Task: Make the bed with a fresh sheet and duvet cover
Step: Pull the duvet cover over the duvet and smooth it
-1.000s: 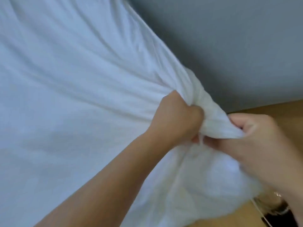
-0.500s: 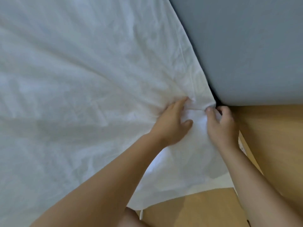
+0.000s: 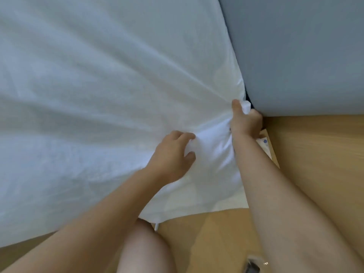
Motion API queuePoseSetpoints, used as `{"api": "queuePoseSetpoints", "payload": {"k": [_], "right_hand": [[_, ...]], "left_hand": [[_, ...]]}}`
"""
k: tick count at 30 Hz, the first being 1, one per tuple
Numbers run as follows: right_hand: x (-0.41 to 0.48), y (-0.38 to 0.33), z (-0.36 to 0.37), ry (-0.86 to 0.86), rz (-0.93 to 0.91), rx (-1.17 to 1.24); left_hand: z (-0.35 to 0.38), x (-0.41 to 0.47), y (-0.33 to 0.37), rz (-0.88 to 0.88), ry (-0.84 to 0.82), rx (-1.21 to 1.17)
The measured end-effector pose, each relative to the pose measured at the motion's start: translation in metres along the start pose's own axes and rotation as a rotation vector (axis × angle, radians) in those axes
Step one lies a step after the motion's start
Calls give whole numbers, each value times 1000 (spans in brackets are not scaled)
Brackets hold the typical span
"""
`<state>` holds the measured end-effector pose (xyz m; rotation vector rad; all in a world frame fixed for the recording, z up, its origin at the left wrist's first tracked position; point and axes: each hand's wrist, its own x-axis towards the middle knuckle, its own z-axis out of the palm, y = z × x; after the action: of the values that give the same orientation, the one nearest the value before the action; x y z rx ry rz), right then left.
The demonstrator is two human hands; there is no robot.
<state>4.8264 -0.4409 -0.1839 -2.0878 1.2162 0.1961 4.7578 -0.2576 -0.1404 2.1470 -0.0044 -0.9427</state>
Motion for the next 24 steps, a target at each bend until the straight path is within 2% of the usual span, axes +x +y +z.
{"api": "queuePoseSetpoints", "payload": {"k": [3,5,8,11,13,16,19,22,24], "right_hand": [[-18,-4,5,68,-19,-307],[-53,7,-2,93,-115,-398],[-133,42,-2,-3,-231,-305],[-213,69,13,-169,-190,-181],[-260,75,29,-297,-10,-80],[-312,76,56,-559,515,30],[-336,77,84,-678,878,305],[-344,76,110,-626,931,570],[-341,68,124,-622,887,740]], "left_hand": [[-4,-41,-44,-125,99,-19],[-4,-69,-73,-229,110,-48],[-2,-107,-108,-405,87,-213],[-1,-130,-127,-694,178,-541],[-2,-138,-137,-889,296,-762],[-5,-150,-152,-1109,411,-1255],[-13,-164,-175,-1120,491,-1641],[-24,-175,-211,-1001,711,-1885],[-30,-182,-226,-968,786,-1787]]}}
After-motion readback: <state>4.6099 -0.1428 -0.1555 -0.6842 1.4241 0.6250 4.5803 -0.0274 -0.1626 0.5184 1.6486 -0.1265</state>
